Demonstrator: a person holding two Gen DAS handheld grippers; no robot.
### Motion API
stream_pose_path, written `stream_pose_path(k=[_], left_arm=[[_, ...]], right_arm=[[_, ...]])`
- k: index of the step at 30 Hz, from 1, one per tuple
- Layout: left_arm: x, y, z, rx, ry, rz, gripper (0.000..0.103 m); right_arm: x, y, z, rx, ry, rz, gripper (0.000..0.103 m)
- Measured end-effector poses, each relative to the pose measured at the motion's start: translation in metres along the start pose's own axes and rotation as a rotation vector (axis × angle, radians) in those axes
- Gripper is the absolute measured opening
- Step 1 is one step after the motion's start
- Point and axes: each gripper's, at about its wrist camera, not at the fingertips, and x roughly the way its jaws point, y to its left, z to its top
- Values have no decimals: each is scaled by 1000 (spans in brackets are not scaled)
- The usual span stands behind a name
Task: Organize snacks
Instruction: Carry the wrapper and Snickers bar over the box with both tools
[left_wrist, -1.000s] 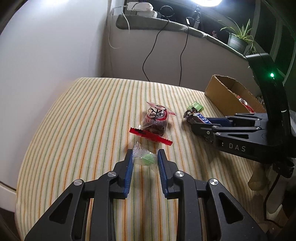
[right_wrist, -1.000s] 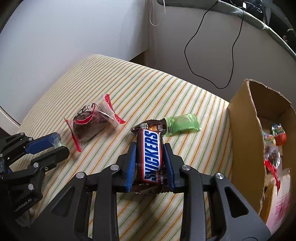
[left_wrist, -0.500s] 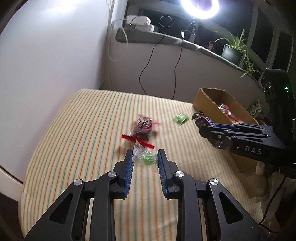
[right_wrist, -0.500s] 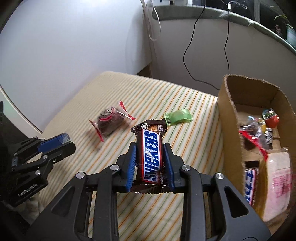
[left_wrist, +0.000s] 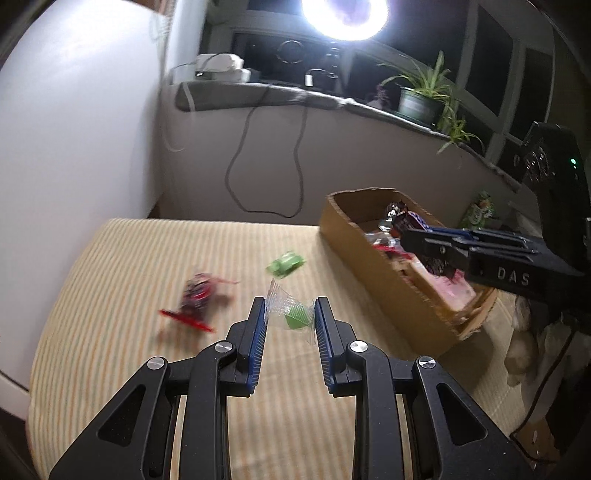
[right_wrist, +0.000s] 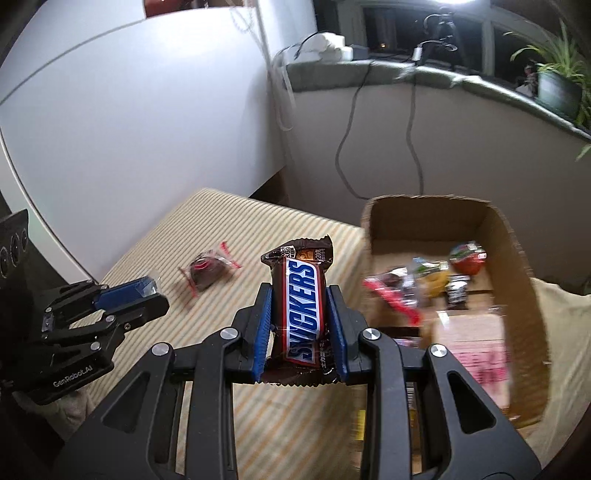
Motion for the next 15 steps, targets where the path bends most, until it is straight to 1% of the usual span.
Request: stream_pose_path(k=[9,15], left_arm=[[24,-39,20,49,4,-44,24],[46,-59,40,76,7,-68,24]], right_arm=[[-18,-64,5,42,-20,-89,30],[-19,-96,6,61,-14,-125,30]])
